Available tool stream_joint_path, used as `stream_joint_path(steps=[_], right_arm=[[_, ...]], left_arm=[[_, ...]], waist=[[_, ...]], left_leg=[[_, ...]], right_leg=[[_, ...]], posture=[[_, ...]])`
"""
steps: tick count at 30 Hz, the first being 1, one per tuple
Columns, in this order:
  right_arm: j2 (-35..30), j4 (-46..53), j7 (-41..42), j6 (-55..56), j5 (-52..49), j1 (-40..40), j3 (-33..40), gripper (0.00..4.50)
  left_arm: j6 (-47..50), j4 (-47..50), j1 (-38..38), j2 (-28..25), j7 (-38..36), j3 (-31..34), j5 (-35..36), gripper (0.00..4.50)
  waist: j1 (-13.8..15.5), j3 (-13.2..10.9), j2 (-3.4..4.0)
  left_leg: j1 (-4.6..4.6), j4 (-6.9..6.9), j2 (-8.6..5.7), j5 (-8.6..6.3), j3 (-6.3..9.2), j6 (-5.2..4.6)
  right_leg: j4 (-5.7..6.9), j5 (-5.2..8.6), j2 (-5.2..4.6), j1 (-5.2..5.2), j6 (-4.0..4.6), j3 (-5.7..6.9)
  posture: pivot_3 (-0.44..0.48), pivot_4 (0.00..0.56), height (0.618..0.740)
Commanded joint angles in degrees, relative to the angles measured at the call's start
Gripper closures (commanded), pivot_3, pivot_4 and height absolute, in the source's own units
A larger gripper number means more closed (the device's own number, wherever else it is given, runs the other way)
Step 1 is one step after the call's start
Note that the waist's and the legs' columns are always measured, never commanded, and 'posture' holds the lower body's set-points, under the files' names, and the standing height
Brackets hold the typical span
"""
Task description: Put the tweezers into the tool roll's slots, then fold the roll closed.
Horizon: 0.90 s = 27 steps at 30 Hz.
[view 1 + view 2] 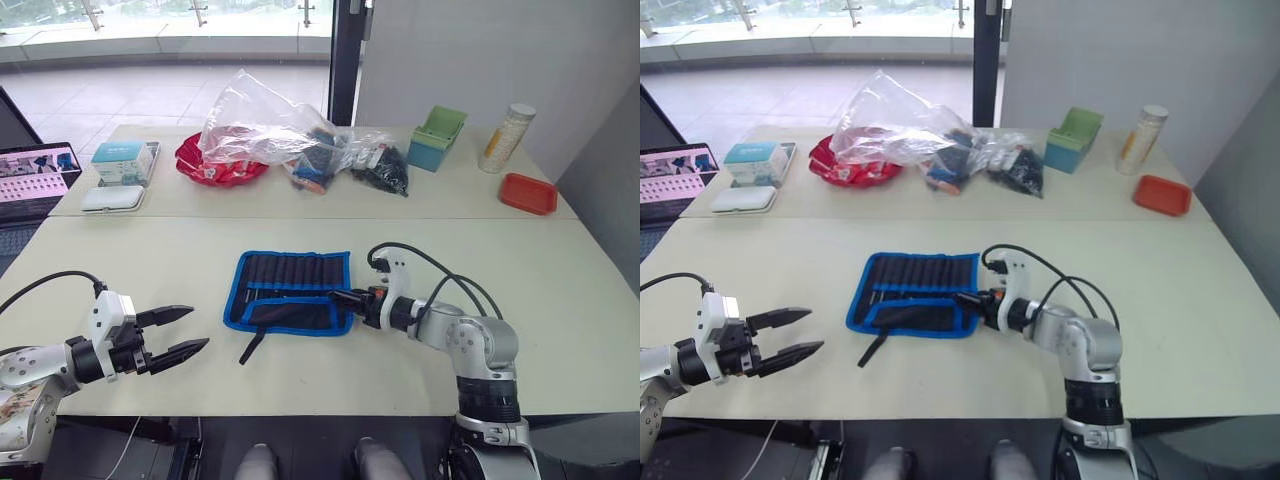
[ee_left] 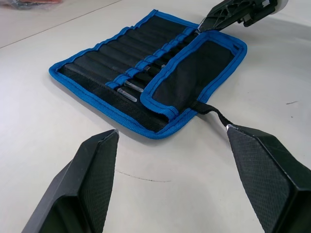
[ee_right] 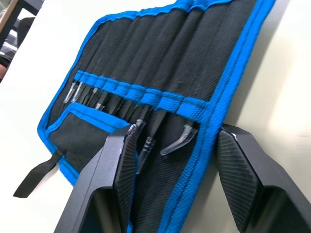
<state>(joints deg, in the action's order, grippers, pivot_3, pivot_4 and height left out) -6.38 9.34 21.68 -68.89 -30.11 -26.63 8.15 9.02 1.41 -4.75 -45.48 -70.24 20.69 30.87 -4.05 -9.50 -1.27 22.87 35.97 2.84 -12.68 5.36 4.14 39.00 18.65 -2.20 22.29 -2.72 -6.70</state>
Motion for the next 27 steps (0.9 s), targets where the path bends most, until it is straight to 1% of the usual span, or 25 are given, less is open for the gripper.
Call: stream_joint_path(steps=[1,14,17,22,27], right_arm=[[-0.96,1.24,-0.6,-0.38,-1.55,0.66,1.59,1.99],[-0.61,2.03,-2.96,-0.75,-4.84,2.12,2.42,1.99],[-0.88,2.23,-3.35,-0.69,-5.43,2.42,2.41,2.8],[-1.05,2.78,-3.97,-0.73,-6.28,2.75,2.58,4.48],[-0.97,3.31,-4.55,-0.46,-7.22,3.02,3.06,4.48]], left_arm=[[0.1,1.0,-0.02,-0.06,0.24,0.73,0.79,0.76],[-0.47,0.76,0.23,-0.11,-0.14,-0.28,0.18,0.76],[-0.48,0.67,0.24,-0.06,-0.13,-0.5,0.14,0.72],[-0.51,0.35,0.37,-0.1,-0.11,-0.65,0.12,0.72],[-0.26,0.24,0.38,-0.22,-0.06,-0.77,0.15,0.72]], waist=[[0.03,0.0,0.0],[-0.01,0.0,0.0],[0.0,0.0,0.0],[-0.02,0.0,0.0],[-0.02,0.0,0.0]], left_leg=[[0.0,0.0,0.0,0.0,0.0,0.0],[0.0,0.0,0.0,0.0,0.0,0.0],[0.0,0.0,0.0,0.0,0.0,0.0],[-0.01,-0.01,0.0,0.0,0.0,0.0],[0.0,0.0,0.0,0.0,-0.01,0.0]], right_leg=[[0.0,0.0,0.0,0.0,0.0,0.0],[-0.01,0.0,0.0,0.0,0.0,0.0],[-0.01,0.0,0.0,0.0,0.0,0.0],[-0.01,0.0,0.0,0.0,0.0,0.0],[-0.01,0.0,0.0,-0.01,0.0,0.0]], posture=[[0.0,0.15,0.74],[0.0,0.15,0.74],[0.0,0.15,0.74],[0.0,0.15,0.74],[0.0,0.15,0.74]])
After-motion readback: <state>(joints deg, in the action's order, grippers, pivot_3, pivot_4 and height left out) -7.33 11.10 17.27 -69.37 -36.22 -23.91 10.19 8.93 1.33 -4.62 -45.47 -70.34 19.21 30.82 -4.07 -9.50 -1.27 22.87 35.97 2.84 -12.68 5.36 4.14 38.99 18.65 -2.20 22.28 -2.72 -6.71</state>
